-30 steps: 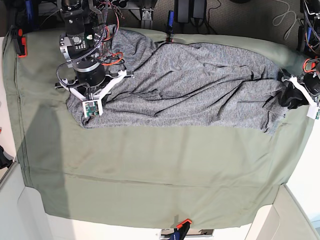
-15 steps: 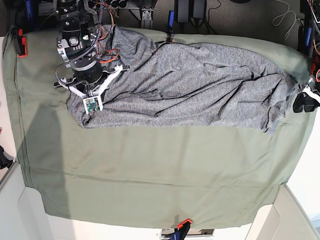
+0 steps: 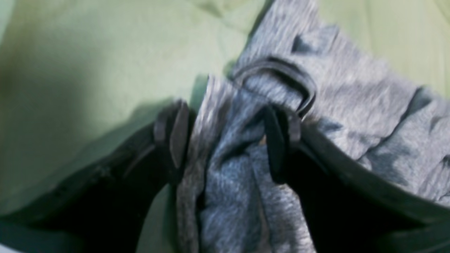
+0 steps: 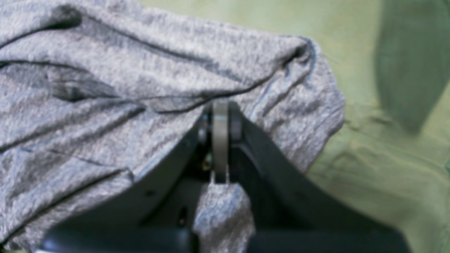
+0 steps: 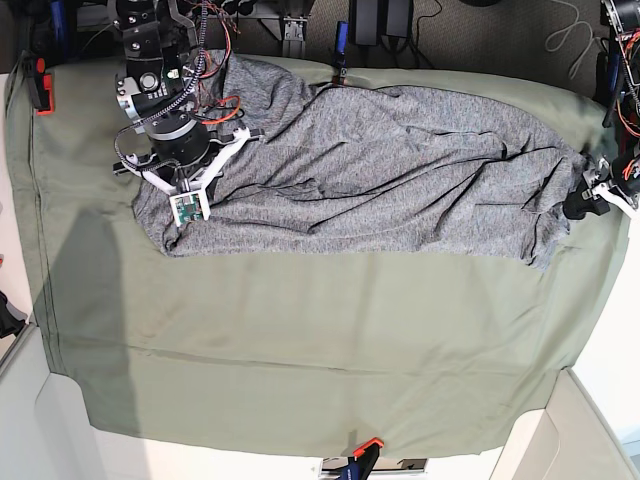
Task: Fold the T-shirt properly
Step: 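Fold the held side edge inward over the shirt with the left gripper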
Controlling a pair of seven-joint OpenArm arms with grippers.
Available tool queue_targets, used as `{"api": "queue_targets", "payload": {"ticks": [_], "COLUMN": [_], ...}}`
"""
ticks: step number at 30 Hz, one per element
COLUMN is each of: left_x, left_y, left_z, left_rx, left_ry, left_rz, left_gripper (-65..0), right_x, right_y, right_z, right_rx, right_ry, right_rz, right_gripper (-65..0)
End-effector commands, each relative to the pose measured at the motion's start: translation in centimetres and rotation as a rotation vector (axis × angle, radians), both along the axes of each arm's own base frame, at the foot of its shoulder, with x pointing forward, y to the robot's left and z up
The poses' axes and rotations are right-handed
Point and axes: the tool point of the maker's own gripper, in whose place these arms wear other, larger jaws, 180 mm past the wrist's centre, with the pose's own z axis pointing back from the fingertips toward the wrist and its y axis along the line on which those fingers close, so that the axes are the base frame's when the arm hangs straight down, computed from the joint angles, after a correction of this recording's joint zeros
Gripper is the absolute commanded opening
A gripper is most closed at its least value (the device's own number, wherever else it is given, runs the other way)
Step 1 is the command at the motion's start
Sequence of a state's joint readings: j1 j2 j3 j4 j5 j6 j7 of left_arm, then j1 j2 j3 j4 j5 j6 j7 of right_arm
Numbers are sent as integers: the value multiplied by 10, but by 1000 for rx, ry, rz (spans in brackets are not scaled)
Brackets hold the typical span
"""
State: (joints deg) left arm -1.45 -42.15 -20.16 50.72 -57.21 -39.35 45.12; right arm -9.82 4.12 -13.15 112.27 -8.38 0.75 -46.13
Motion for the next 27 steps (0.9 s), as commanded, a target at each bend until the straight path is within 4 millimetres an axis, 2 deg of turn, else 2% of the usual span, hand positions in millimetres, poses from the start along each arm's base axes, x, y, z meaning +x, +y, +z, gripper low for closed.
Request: {"api": "queue_targets", "payload": {"ticks": [1, 9, 16, 17, 20, 23, 27], "left_x": [5, -2, -12, -12, -11, -5, 14], "left_y": [1, -37, -48, -50, -60, -66, -51], "left_z": [11, 12, 7, 6, 1, -1, 13], "left_rx": [-7, -219, -269, -275, -298, -317, -229], "left_ry": [-18, 24, 72, 70, 66, 31, -73], "left_rz": [-18, -63, -96, -95, -96, -76, -39], "left_gripper": [-286, -286, -299, -347, -634, -650, -650], "right_x": [7, 8, 9, 9, 9, 9, 8], "right_y": [1, 1, 1, 1, 1, 1, 1], "right_z": [12, 12, 13, 13, 13, 14, 13], "right_rx": [7, 7, 10, 9, 10, 10, 9], "right_ry": [-47, -51, -58, -58, -59, -61, -56], "right_rz": [0, 1, 1, 2, 2, 2, 1], "right_gripper": [-650, -650, -650, -650, -650, -650, -650]}}
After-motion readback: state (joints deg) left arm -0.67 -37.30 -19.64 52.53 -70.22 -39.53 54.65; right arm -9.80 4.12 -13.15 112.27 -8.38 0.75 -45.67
